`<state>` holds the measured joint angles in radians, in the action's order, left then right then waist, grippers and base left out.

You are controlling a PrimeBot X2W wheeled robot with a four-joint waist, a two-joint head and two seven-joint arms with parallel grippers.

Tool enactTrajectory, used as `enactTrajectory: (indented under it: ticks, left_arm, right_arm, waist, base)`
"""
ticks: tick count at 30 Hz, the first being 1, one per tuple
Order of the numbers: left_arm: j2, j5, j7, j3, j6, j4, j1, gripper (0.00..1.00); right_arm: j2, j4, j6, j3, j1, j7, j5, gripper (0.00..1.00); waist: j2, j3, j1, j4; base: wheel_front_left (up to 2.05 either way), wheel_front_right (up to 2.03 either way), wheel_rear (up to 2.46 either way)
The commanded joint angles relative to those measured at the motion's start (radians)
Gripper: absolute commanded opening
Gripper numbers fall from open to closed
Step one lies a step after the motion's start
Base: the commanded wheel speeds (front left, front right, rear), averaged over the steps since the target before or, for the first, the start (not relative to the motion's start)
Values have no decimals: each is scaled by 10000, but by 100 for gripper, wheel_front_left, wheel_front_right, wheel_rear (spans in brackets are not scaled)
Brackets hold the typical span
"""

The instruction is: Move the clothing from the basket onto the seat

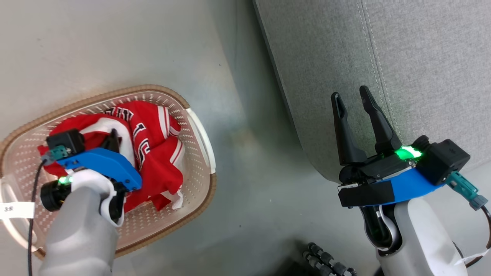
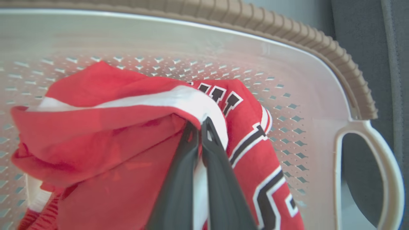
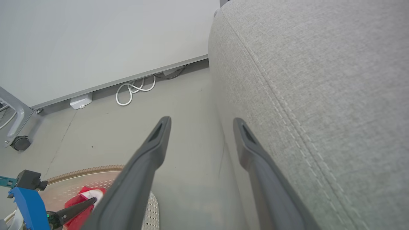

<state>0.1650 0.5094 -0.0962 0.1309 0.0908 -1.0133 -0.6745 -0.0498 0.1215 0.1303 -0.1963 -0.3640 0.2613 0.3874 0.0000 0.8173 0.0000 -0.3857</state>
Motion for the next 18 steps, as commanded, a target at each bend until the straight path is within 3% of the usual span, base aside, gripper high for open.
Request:
enactTrajectory:
  ticks: [1, 18]
  left_arm:
    - [-34, -44, -128, 76, 58, -22, 108, 0]
    - [-807, -413, -1284, 1519, 390, -527, 1340, 0]
  right_arm:
    - [-13, 43, 8, 9, -62, 58, -110, 100]
    - [-17, 685, 7, 392, 664, 58, -1015, 100]
  waist:
    - [0, -211, 0, 129]
    - [0, -2954, 0, 1598]
  base:
    - [0, 0, 0]
    - [0, 0, 0]
